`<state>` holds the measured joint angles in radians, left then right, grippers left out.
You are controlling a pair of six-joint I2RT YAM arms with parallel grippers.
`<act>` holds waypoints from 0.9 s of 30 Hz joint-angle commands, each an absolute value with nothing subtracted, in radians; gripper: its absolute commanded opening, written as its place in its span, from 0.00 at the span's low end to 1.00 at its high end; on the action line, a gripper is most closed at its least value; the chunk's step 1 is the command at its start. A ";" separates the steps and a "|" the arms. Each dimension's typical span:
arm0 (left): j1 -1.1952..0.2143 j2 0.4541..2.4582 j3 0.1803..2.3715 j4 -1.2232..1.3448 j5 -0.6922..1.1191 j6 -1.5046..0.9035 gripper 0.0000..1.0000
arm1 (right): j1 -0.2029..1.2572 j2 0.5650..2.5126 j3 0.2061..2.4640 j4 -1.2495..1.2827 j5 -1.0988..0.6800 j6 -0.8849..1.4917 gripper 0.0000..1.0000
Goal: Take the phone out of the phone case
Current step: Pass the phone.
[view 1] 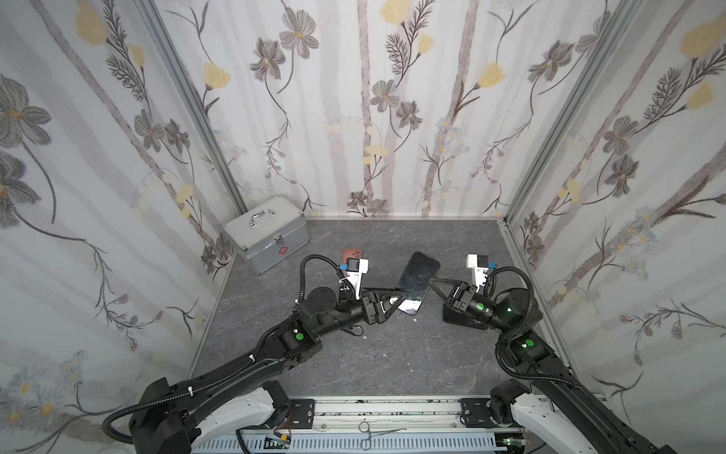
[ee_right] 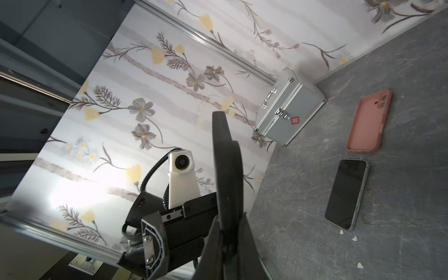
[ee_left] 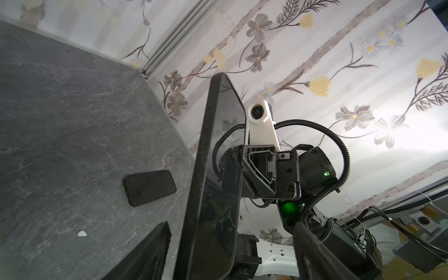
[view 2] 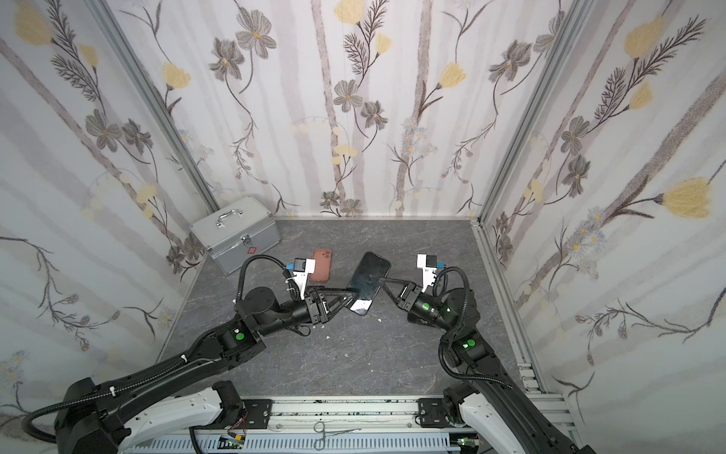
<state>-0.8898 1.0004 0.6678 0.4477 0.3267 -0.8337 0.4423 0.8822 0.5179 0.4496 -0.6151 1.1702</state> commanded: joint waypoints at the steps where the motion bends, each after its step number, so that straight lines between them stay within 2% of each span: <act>1: -0.887 0.994 0.669 0.499 0.347 -0.805 0.81 | 0.428 0.865 0.541 0.572 -0.656 1.207 0.00; 5: -0.887 0.992 0.666 0.506 0.361 -0.803 0.79 | 0.419 0.856 0.540 0.574 -0.650 1.214 0.00; 11: -0.888 0.994 0.676 0.569 0.447 -0.804 0.54 | 0.419 0.857 0.512 0.675 -0.657 1.285 0.00; 15: -0.896 0.991 0.684 0.596 0.472 -0.805 0.42 | 0.420 0.861 0.486 0.757 -0.657 1.346 0.00; 22: -0.904 0.998 0.683 0.607 0.474 -0.807 0.29 | 0.422 0.859 0.468 0.790 -0.668 1.374 0.00; 27: -0.905 1.015 0.684 0.609 0.477 -0.807 0.24 | 0.425 0.853 0.466 0.796 -0.667 1.380 0.00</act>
<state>-0.9043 1.0092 0.6731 0.5644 0.4648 -0.8116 0.4221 0.8570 0.4644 0.7147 -0.6735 1.3537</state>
